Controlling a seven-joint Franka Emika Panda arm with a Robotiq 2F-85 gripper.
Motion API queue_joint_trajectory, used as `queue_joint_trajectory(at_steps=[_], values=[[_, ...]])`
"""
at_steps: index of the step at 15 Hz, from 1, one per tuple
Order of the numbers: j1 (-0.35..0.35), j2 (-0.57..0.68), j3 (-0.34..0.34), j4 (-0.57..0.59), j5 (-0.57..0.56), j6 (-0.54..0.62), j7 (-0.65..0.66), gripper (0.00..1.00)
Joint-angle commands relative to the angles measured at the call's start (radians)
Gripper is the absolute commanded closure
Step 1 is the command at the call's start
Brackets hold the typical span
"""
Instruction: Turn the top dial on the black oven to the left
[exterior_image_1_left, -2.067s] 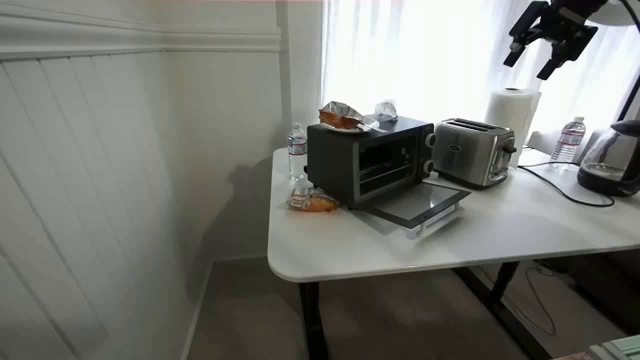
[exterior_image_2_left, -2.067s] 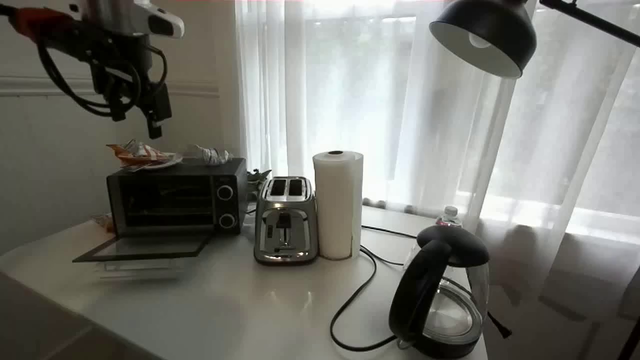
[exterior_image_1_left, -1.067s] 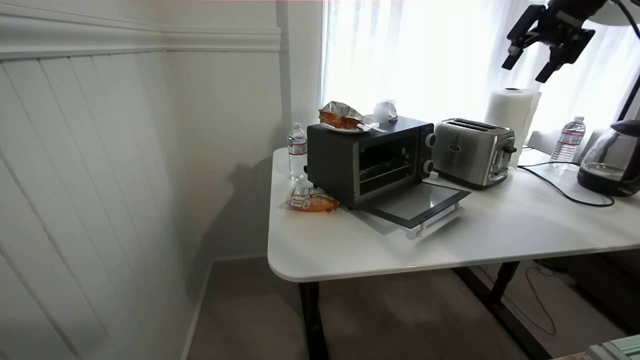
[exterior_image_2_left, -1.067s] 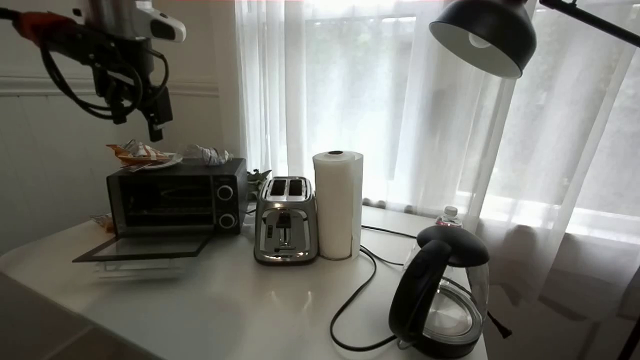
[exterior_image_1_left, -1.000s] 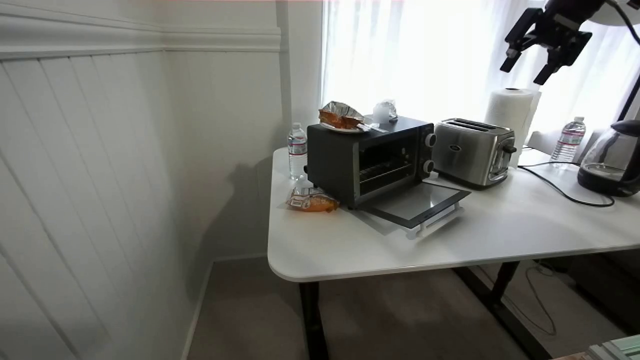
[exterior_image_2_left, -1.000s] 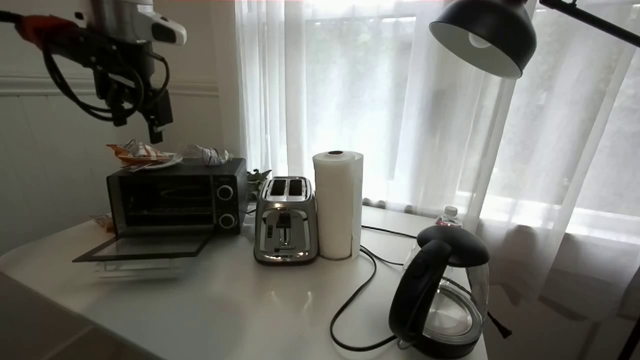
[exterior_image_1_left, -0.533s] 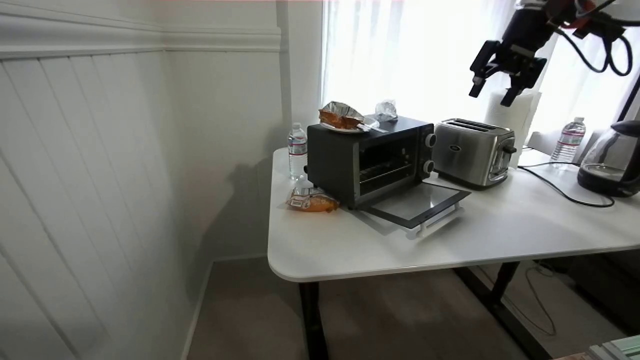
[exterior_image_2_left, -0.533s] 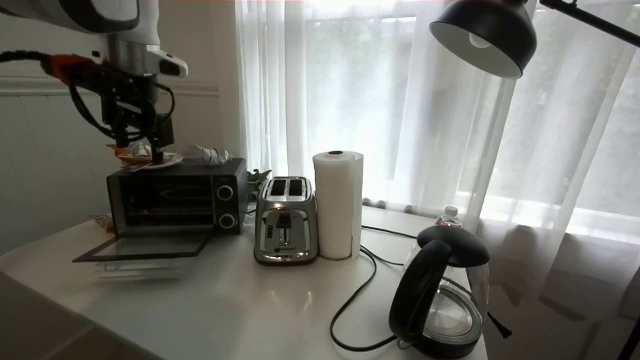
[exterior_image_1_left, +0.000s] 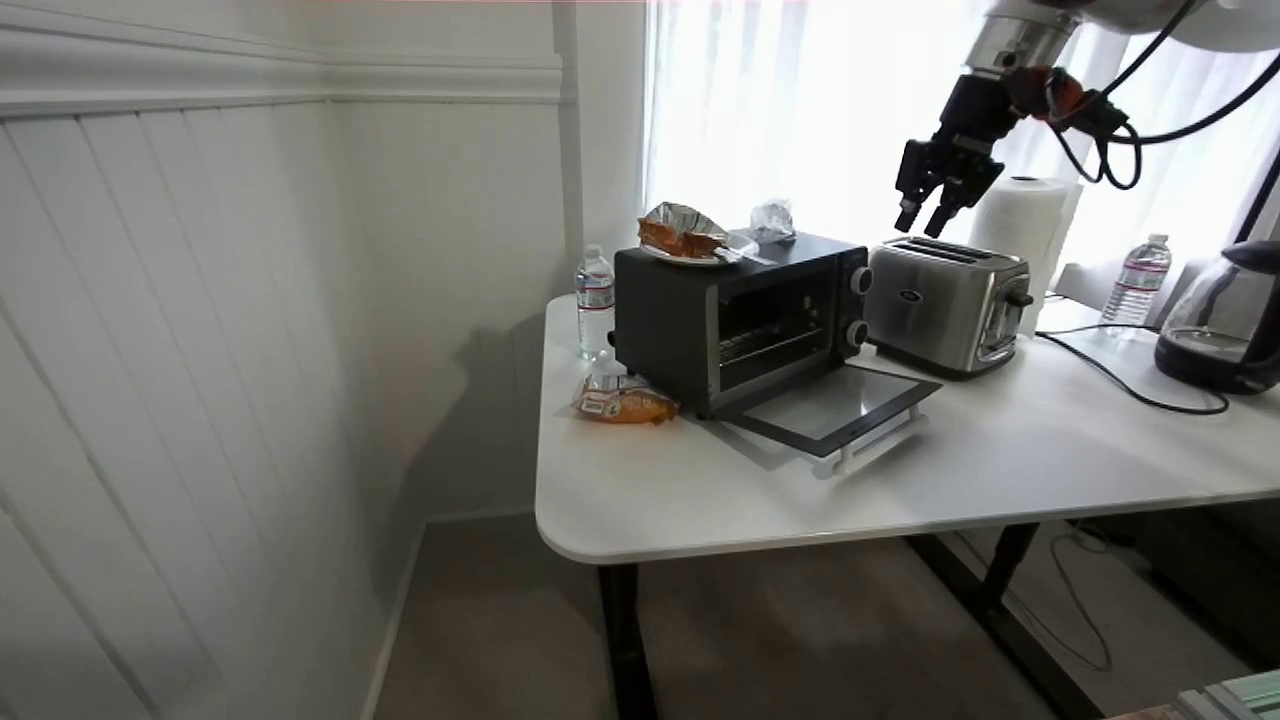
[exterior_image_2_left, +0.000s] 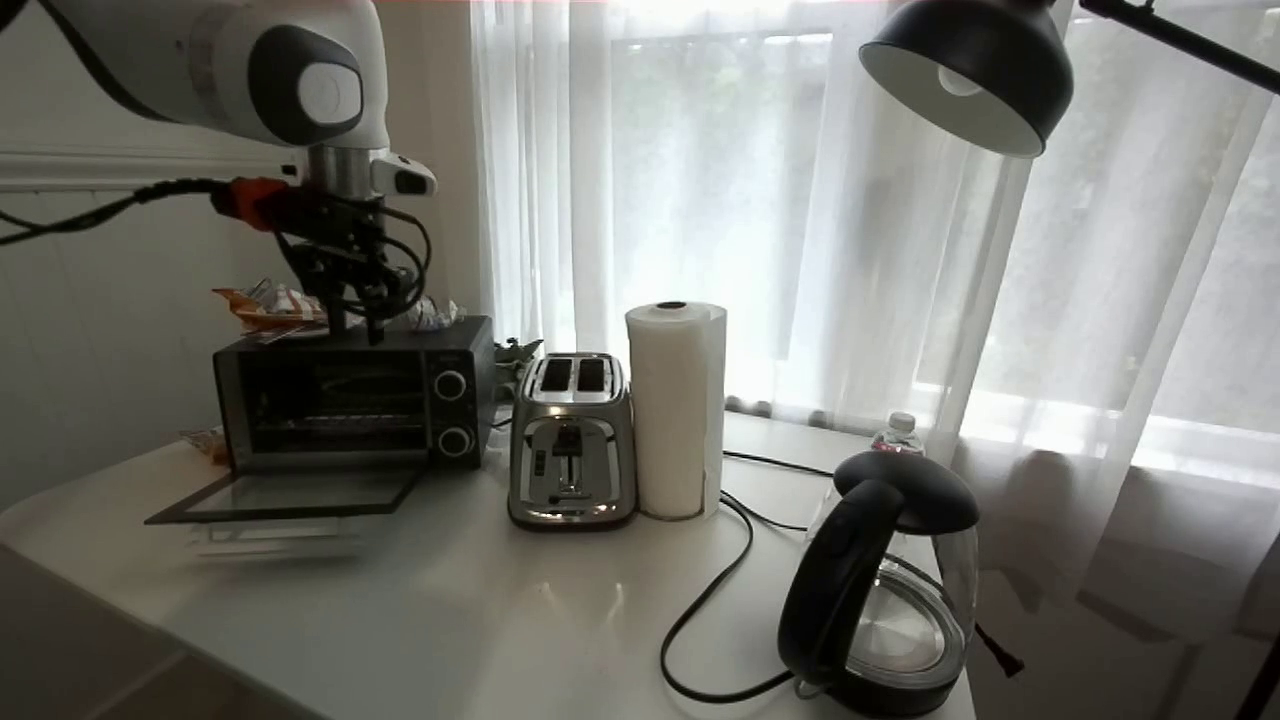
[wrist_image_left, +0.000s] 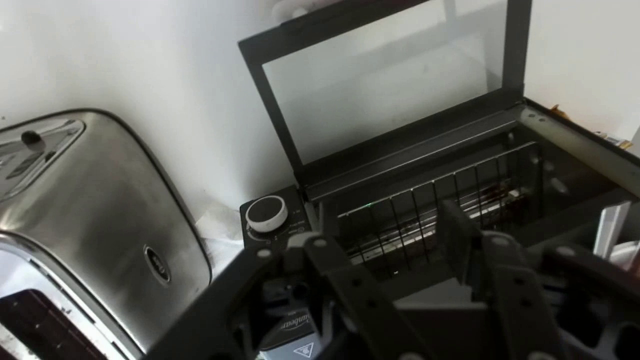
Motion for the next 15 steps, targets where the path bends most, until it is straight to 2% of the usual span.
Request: queue_joint_trajectory(at_steps=[1, 4, 5, 8, 10, 11, 15], values=[[-0.017, 0.094, -0.019, 0.078, -0.087, 0.048, -0.039, 0.77], [-0.031, 0.151, -0.034, 0.108, -0.071, 0.102, -0.083, 0.97], [-0.035, 0.168, -0.034, 0.115, -0.06, 0.117, -0.1, 1.0], [-0.049, 0.22, -0.034, 0.133, -0.044, 0.168, -0.135, 1.0], [-0.063, 0.251, -0.035, 0.154, -0.023, 0.161, -0.146, 1.0], [-0.052, 0.217, -0.034, 0.122, -0.055, 0.151, -0.112, 1.0], [-0.054, 0.231, -0.033, 0.127, -0.056, 0.152, -0.113, 0.99]])
